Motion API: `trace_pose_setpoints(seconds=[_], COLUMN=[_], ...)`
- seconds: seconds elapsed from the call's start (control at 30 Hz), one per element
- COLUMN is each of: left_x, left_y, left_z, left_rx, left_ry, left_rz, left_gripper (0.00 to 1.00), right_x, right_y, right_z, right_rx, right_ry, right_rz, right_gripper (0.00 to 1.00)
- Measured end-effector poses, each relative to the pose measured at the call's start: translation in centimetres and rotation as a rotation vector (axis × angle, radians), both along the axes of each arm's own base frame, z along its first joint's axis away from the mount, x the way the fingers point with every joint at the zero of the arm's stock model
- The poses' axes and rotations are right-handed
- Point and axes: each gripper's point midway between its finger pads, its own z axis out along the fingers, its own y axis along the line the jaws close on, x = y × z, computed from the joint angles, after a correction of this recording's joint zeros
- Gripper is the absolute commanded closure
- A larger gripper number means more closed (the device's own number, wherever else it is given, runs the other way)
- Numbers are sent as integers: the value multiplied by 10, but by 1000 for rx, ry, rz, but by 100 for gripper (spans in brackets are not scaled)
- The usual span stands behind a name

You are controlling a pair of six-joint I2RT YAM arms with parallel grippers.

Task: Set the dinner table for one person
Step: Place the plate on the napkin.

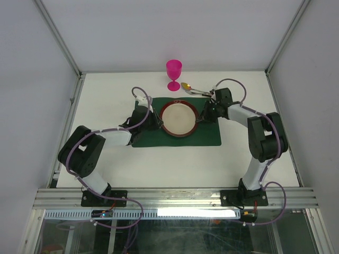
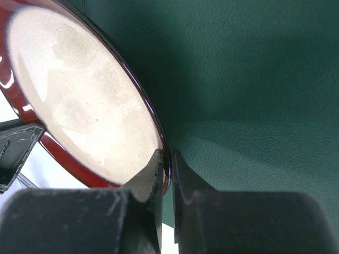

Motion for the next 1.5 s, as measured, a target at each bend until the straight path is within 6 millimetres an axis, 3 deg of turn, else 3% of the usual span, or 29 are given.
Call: trace_pose_setpoints(seconds=[0.53,1.5], left_x=[-6,-4], left_y=[17,19], left_z=[-14,-23], left_rx=[34,20], left_ry=[25,44], left_rz=[39,49], left_gripper=[100,100], right_x=[-1,-1], right_y=[17,19], right_z=[-12,-12], right_rx=[-23,-50], right_ry=[21,21], right_rz=[48,61], right_gripper=[100,100])
